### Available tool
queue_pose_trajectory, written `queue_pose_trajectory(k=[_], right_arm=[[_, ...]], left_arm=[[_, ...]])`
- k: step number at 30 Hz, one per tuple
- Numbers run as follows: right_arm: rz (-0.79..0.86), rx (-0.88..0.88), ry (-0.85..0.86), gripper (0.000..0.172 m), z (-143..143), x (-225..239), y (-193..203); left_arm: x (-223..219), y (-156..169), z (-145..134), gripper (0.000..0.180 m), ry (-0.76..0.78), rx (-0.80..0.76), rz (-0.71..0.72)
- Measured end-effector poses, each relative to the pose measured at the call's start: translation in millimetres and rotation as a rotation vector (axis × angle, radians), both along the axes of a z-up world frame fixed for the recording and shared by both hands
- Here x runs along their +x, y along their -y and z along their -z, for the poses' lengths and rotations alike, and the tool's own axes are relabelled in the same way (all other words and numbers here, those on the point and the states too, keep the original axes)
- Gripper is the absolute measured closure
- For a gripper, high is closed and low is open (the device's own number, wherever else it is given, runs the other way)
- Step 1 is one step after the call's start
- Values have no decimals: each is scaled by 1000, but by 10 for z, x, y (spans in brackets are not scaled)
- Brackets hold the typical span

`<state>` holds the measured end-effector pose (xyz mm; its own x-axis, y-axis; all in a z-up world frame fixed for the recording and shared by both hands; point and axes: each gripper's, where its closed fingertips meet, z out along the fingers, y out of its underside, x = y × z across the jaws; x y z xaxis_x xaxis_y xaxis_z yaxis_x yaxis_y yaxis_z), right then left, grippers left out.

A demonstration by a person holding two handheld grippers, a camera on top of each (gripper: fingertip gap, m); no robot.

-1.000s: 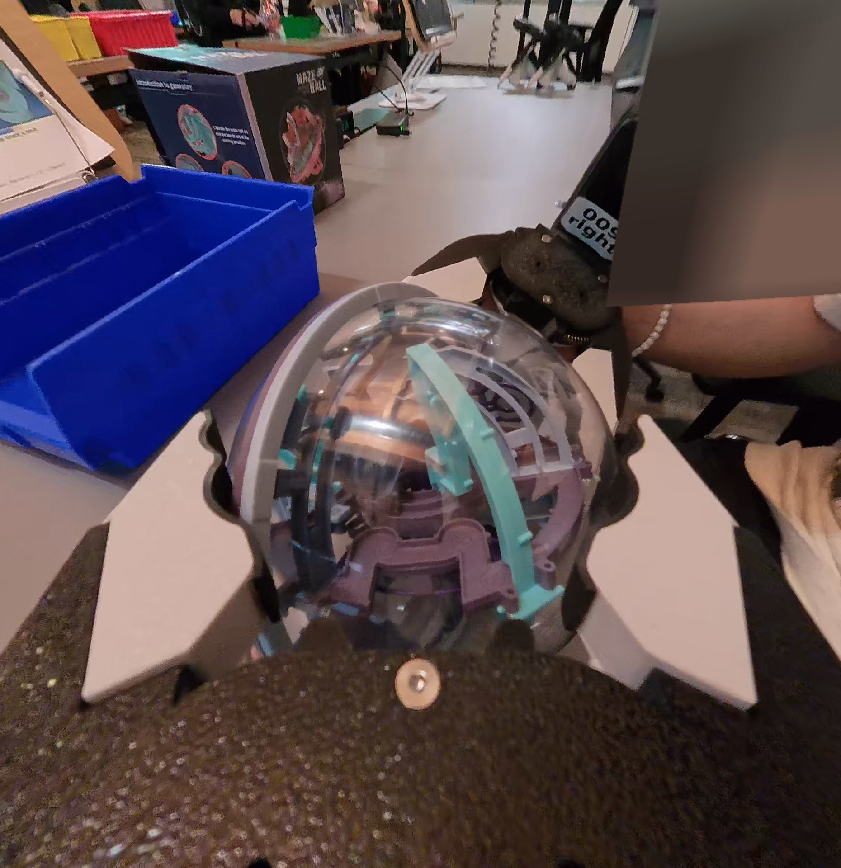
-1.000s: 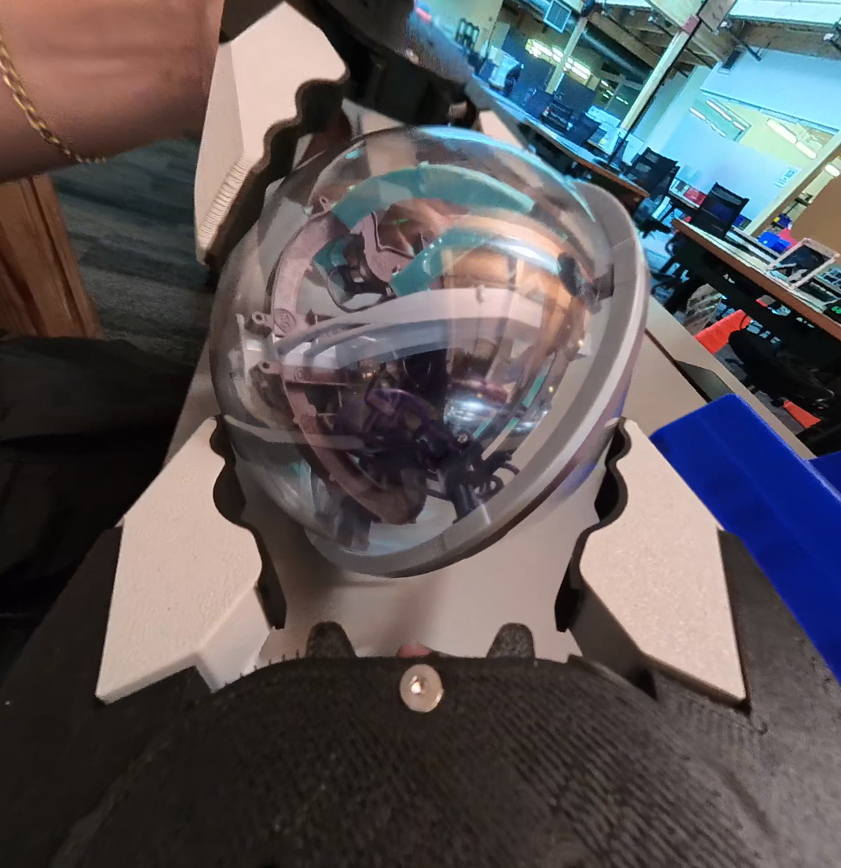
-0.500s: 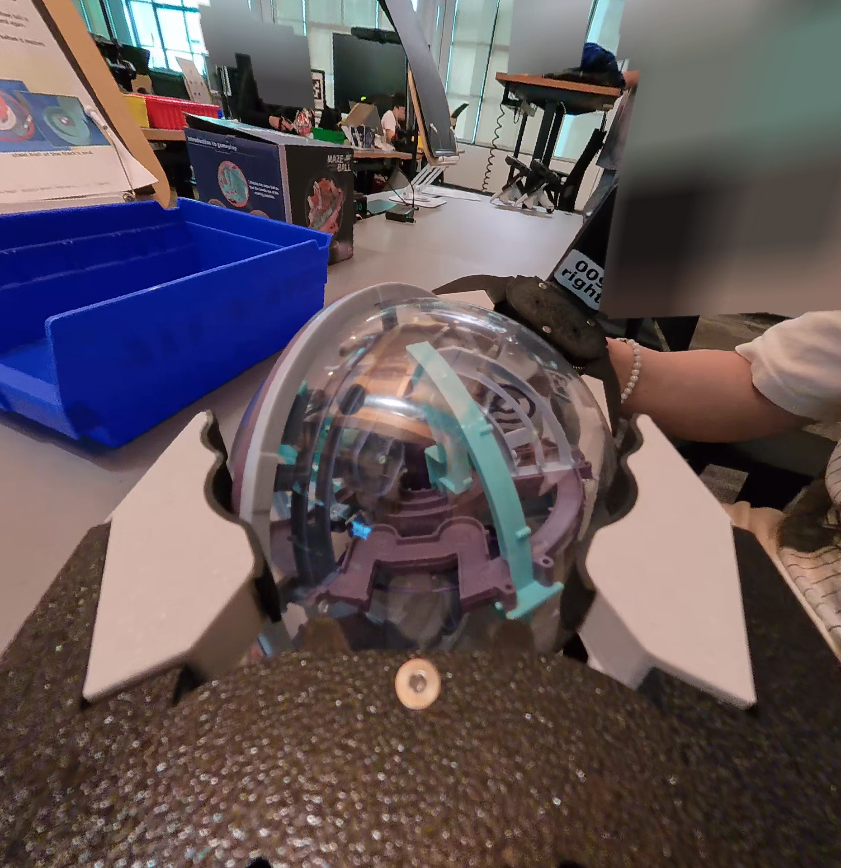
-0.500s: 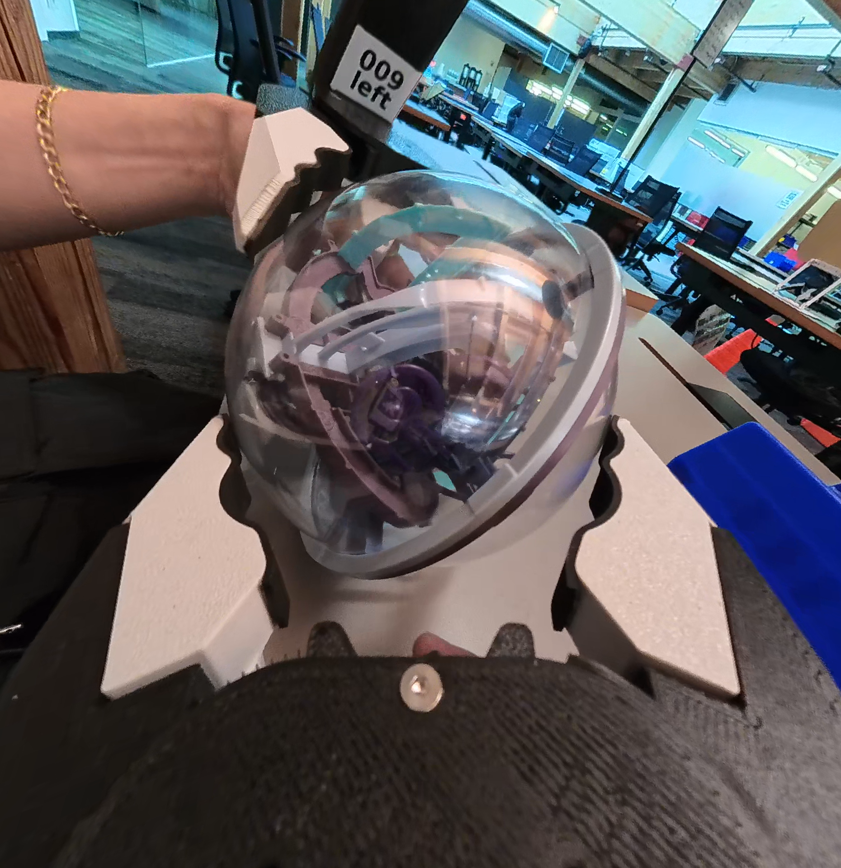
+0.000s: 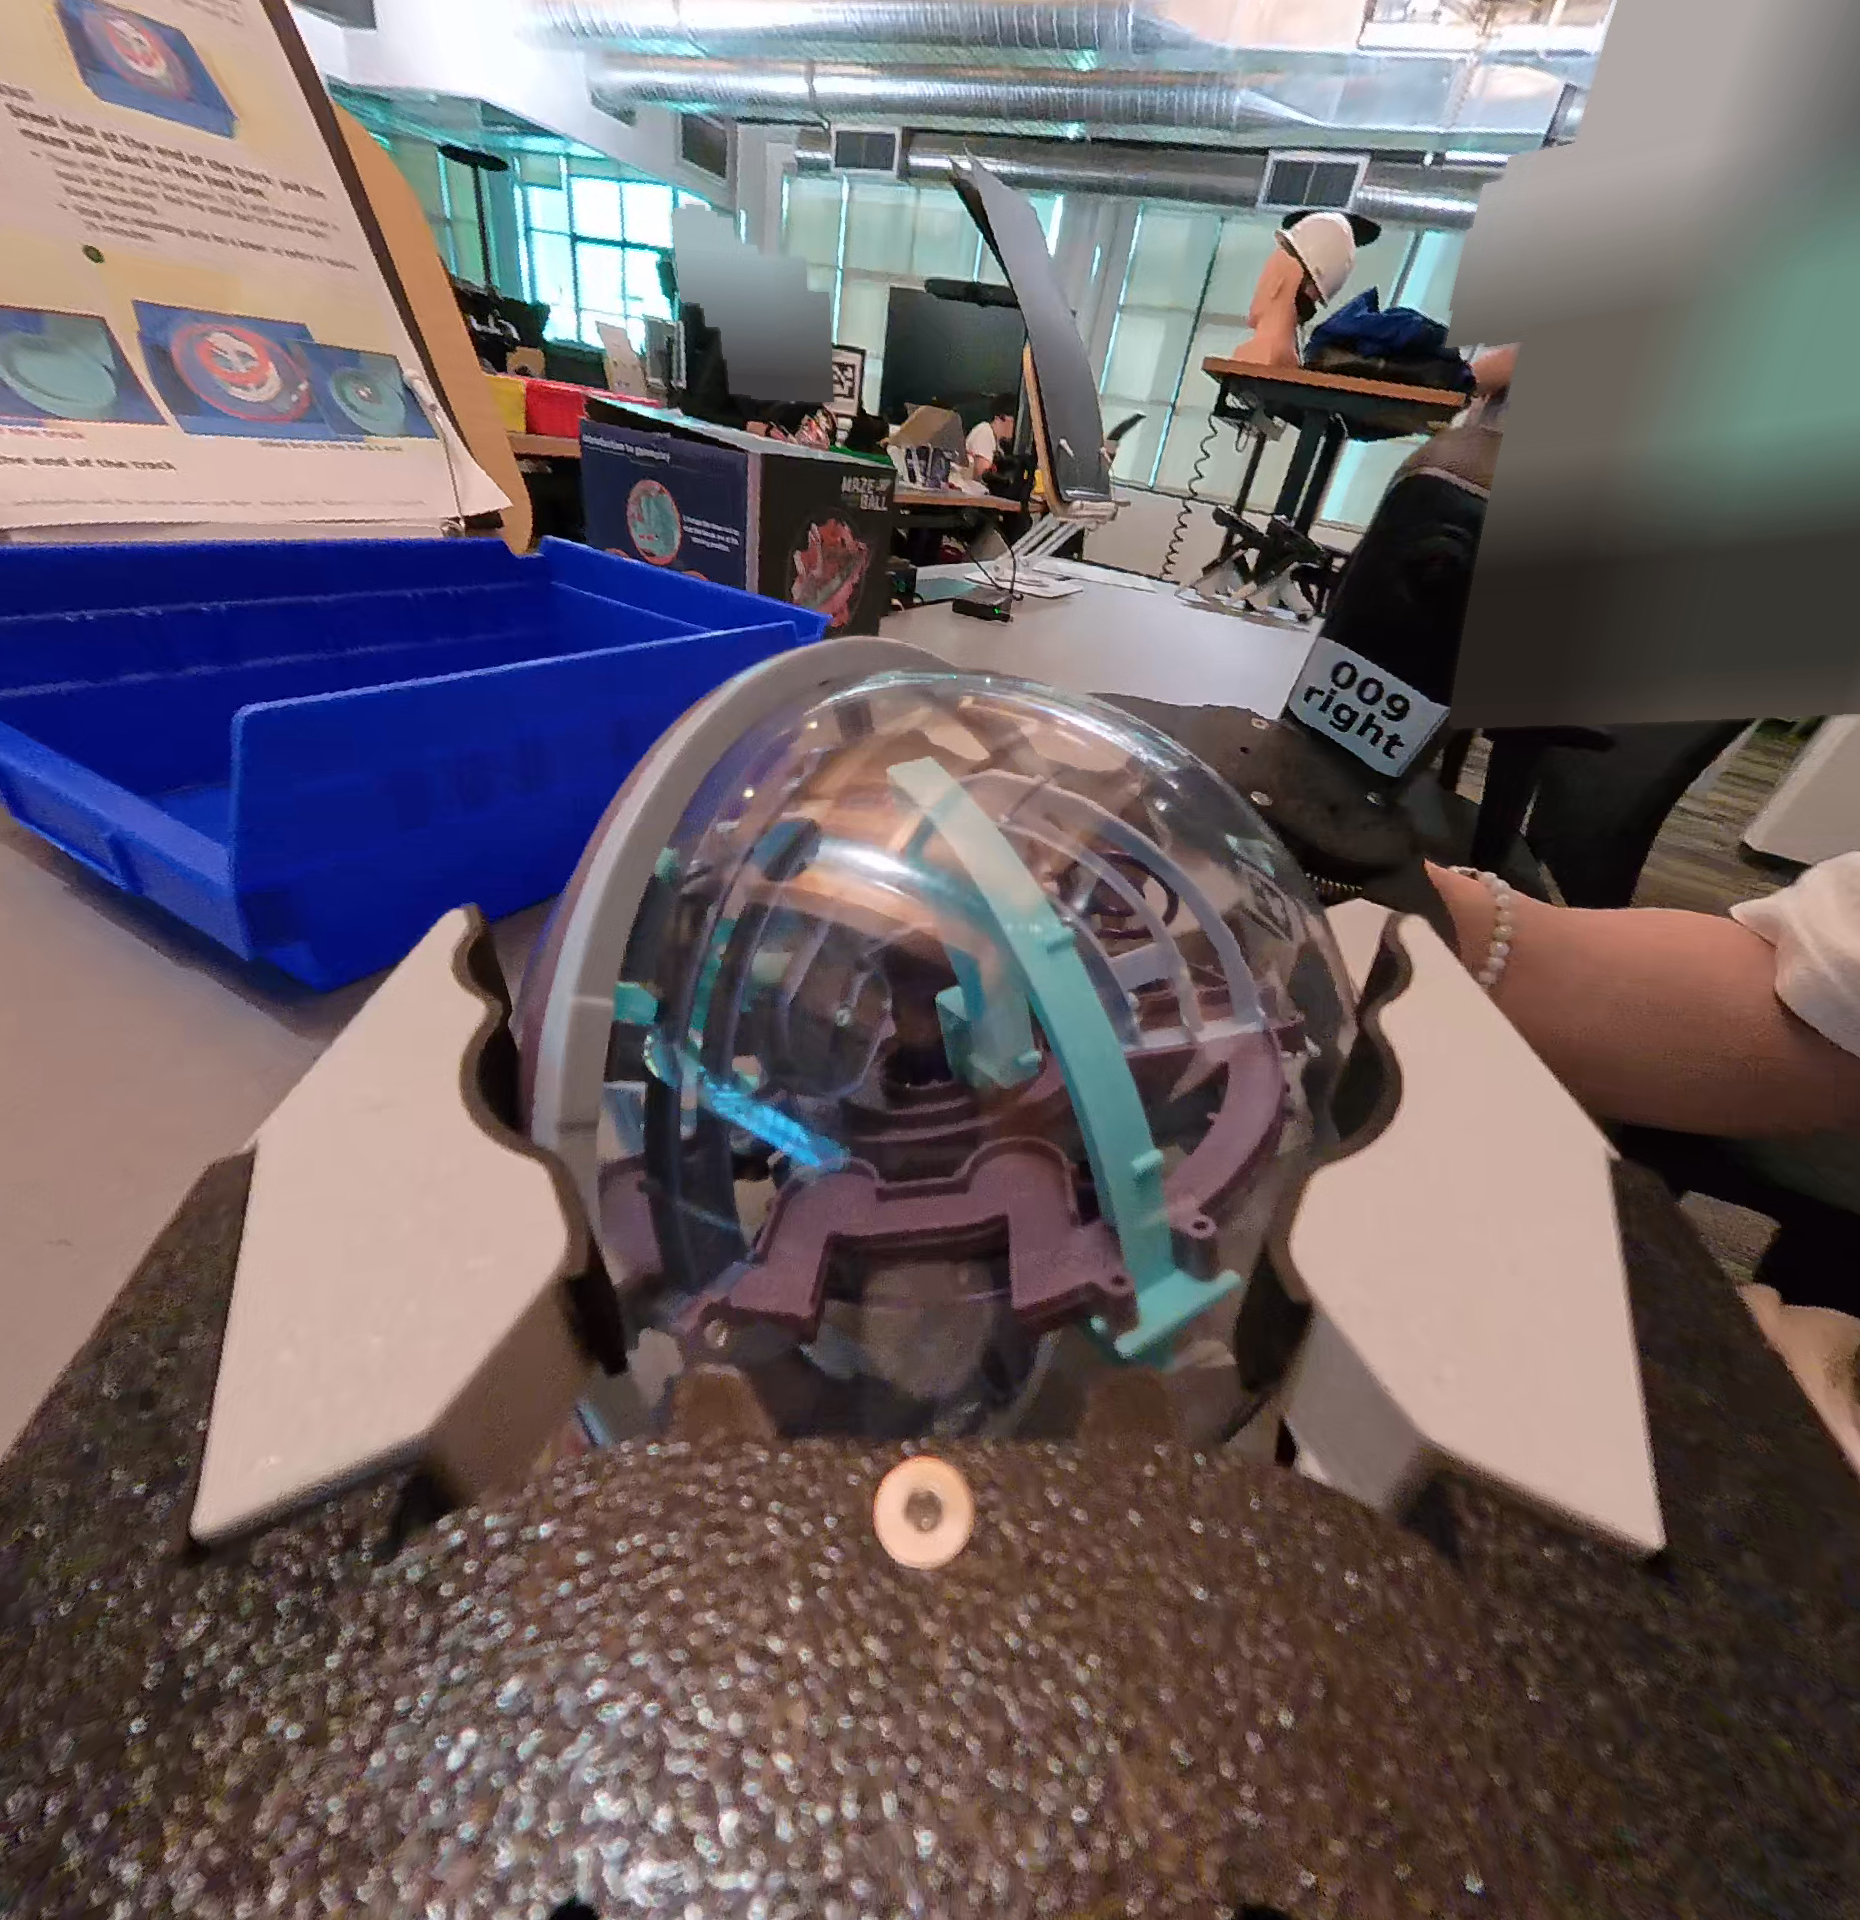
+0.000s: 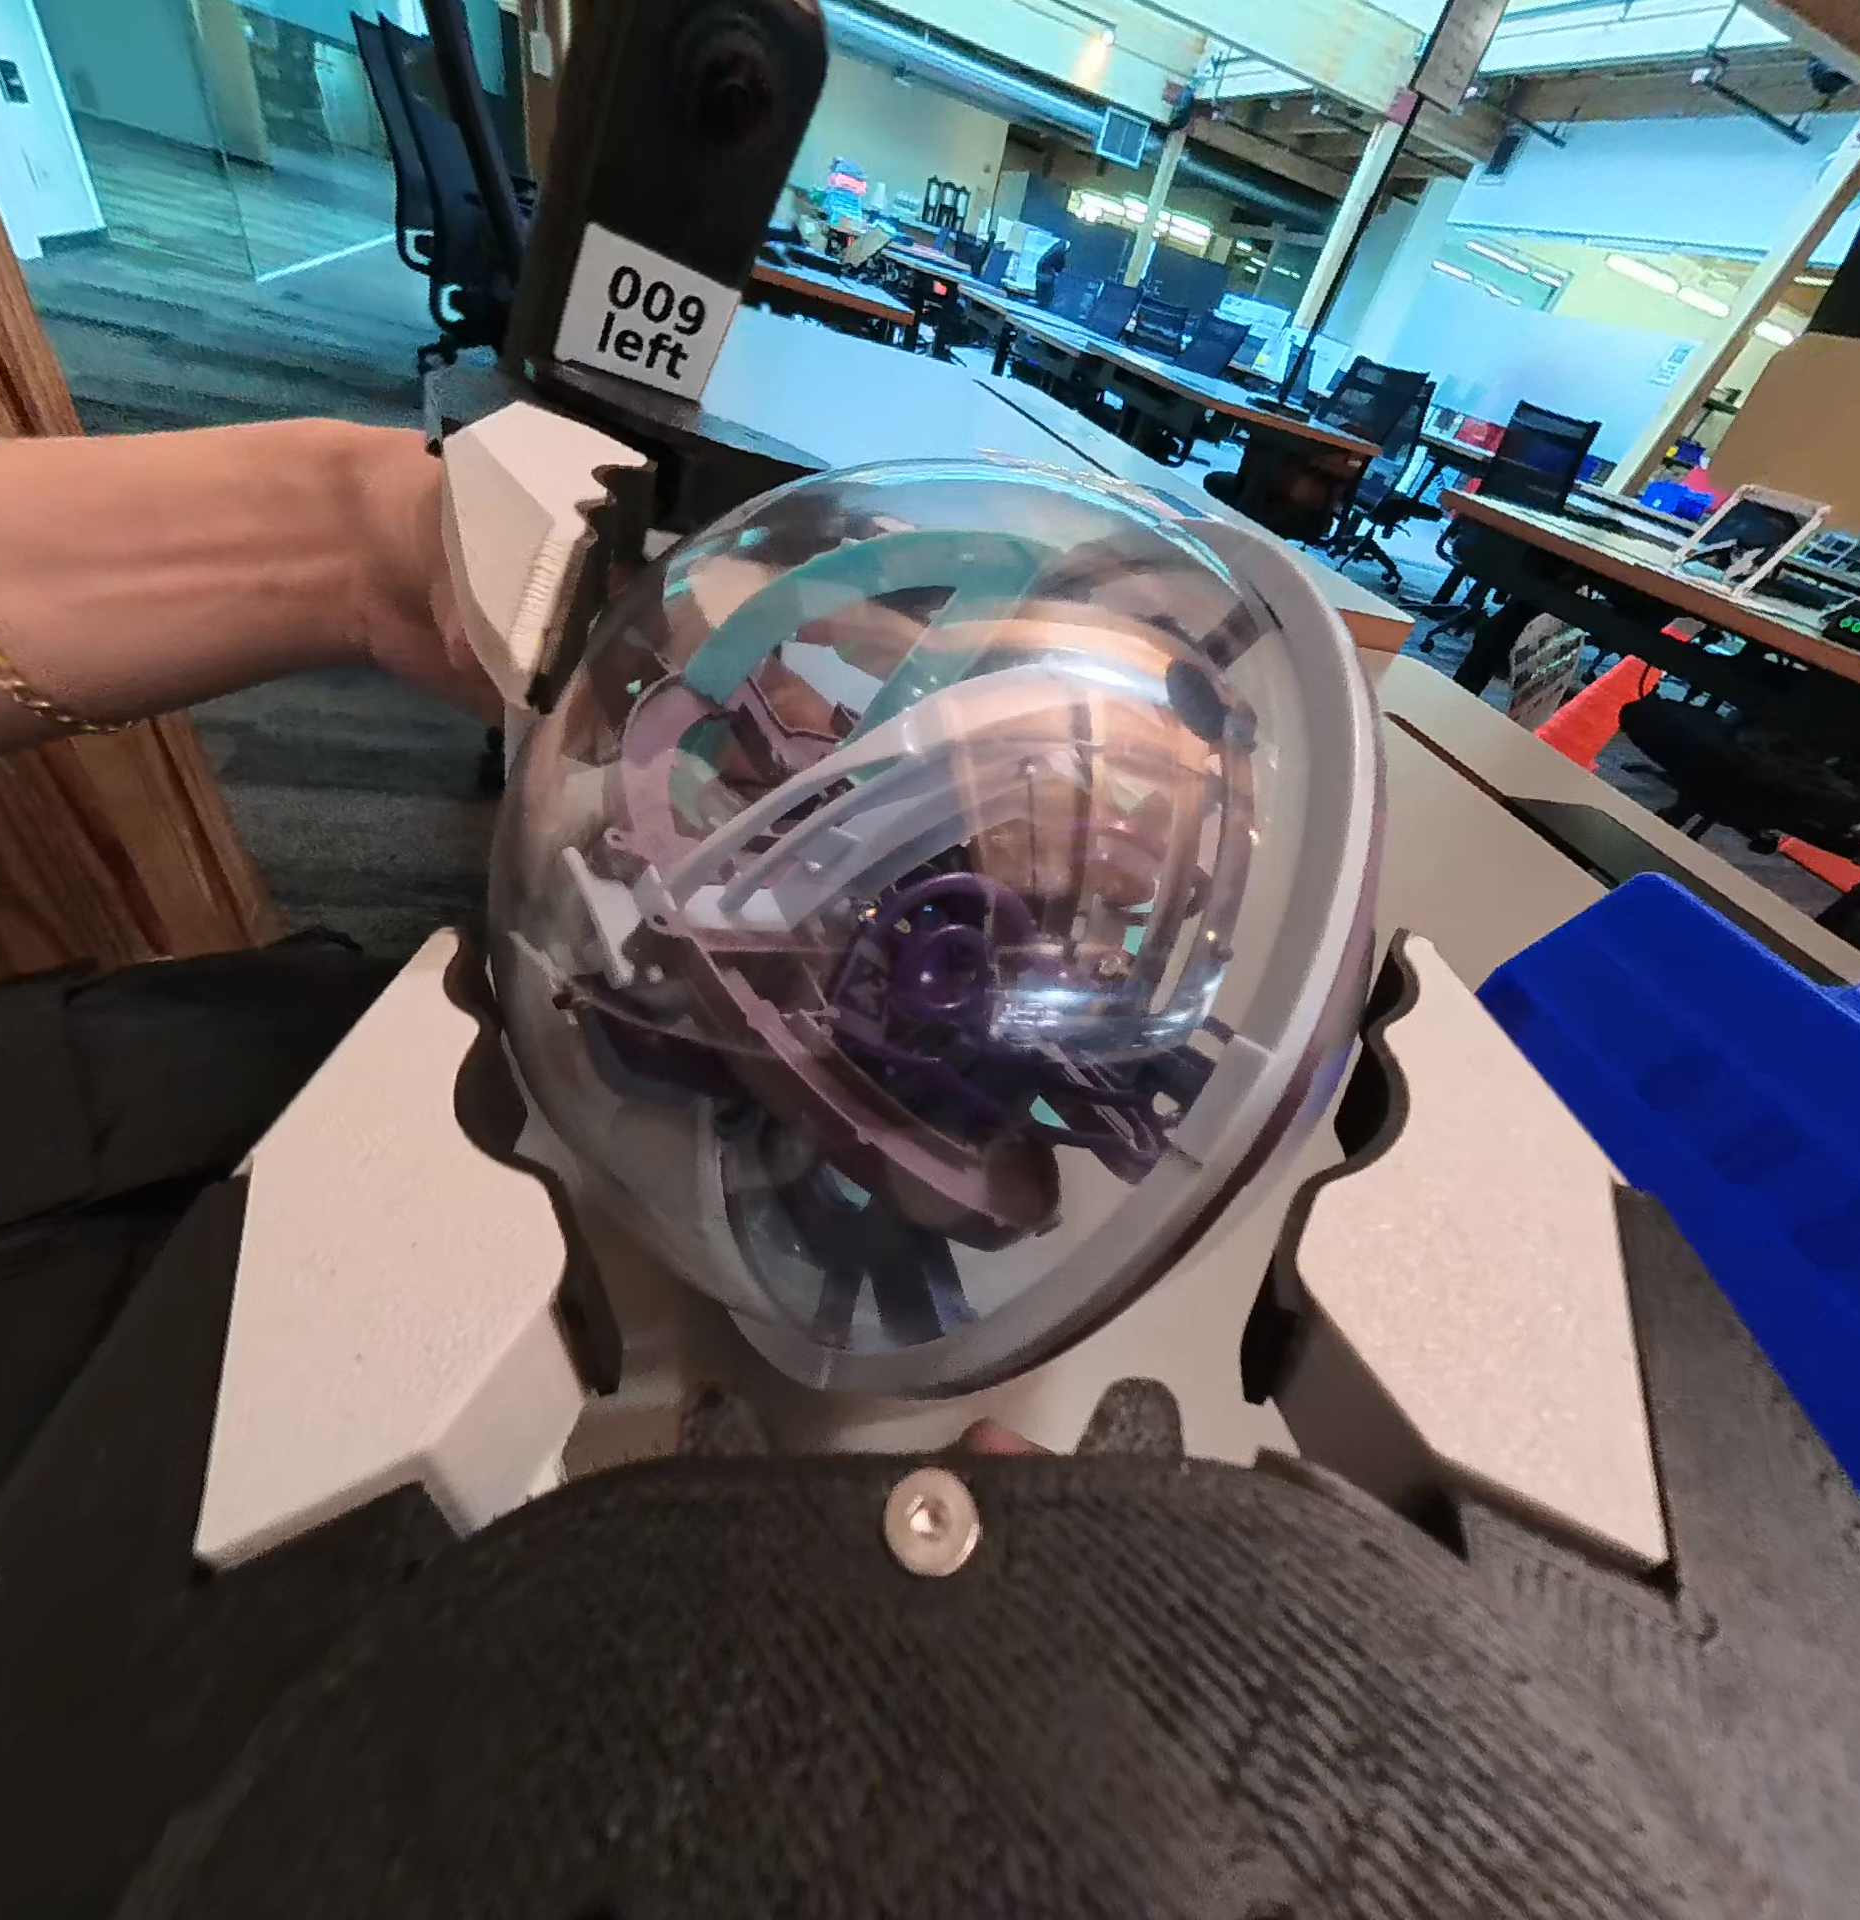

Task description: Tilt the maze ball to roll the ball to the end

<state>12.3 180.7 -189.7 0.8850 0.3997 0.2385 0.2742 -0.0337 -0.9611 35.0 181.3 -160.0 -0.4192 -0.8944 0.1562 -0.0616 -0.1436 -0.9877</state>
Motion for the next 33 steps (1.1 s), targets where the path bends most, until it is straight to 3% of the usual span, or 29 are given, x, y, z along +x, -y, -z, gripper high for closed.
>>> queue_pose_trajectory(k=[7, 11, 15, 20, 24, 33], right_arm=[[-50, 20, 88, 15, -22, -88, 30], [-105, 35, 125, 15, -60, -186, 77], [-112, 36, 209, 15, -36, -207, 106], [-78, 3, 304, 15, 30, -154, 113], [-58, 9, 274, 14, 29, -151, 98], [-140, -11, 365, 14, 35, -202, 134]], left_arm=[[-113, 24, -33, 26, 81, 30, -60], [-196, 90, -18, 26, 73, 12, -21], [-261, 139, -48, 28, 127, 96, -28], [-250, 181, -81, 29, 176, 226, -108], [-238, 169, -87, 27, 207, 264, -205], [-345, 201, -103, 28, 288, 252, -286]])
